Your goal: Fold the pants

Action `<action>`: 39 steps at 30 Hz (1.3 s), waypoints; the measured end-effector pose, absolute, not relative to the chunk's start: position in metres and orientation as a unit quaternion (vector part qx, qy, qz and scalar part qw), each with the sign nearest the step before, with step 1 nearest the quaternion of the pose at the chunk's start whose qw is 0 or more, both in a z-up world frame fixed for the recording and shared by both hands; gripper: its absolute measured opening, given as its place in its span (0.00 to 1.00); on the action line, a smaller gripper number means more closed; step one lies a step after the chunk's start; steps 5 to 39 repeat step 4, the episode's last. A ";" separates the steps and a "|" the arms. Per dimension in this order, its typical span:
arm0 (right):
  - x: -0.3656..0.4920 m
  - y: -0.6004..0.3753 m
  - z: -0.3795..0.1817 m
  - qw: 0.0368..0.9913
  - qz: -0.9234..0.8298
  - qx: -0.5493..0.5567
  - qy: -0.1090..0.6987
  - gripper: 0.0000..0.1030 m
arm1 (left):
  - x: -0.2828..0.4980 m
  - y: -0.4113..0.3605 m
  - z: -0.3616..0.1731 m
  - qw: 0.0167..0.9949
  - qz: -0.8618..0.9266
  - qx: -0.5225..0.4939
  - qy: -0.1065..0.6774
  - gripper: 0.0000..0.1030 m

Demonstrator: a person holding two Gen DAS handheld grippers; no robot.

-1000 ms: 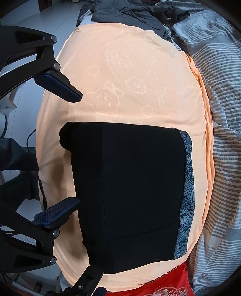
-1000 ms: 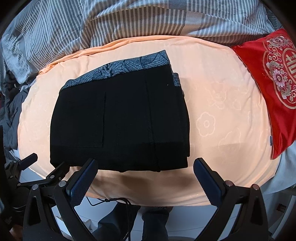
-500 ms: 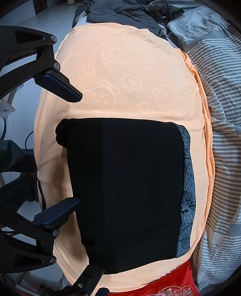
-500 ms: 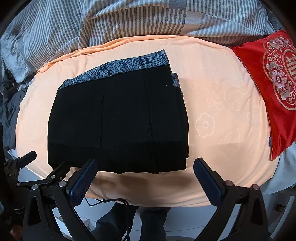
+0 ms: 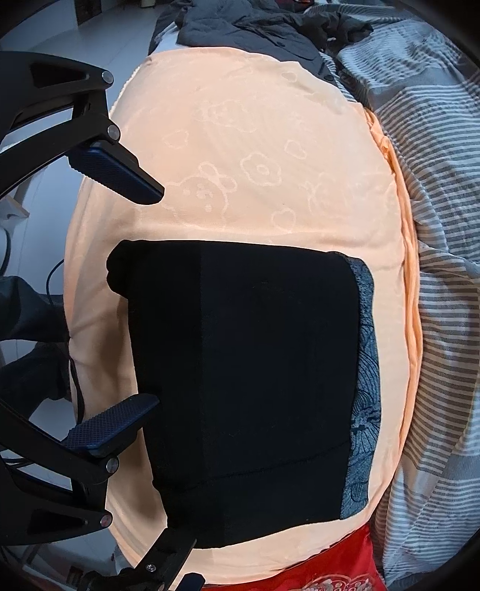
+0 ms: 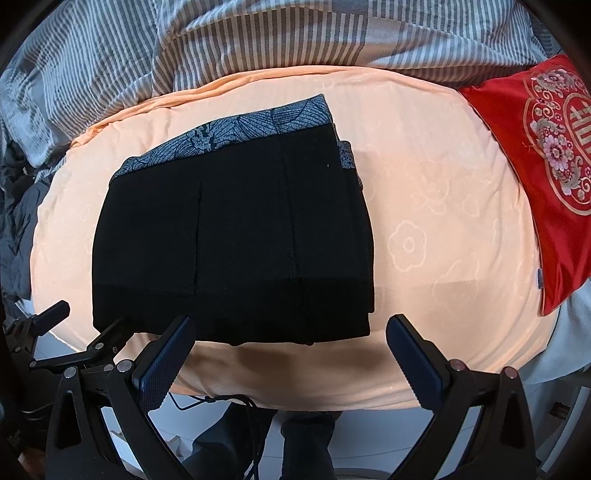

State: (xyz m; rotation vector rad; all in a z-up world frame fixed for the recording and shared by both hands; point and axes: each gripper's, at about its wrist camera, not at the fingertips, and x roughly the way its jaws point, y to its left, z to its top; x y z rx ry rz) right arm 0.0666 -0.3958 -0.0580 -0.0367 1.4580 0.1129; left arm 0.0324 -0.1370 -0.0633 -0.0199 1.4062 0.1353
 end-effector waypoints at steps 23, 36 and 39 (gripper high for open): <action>0.066 -0.398 -0.059 0.744 0.049 -0.015 0.666 1.00 | 0.032 -0.139 -0.062 0.763 0.058 -0.008 0.644 1.00; 0.066 -0.398 -0.059 0.744 0.049 -0.015 0.666 1.00 | 0.032 -0.139 -0.062 0.763 0.058 -0.008 0.644 1.00; 0.066 -0.398 -0.059 0.744 0.049 -0.015 0.666 1.00 | 0.032 -0.139 -0.062 0.763 0.058 -0.008 0.644 1.00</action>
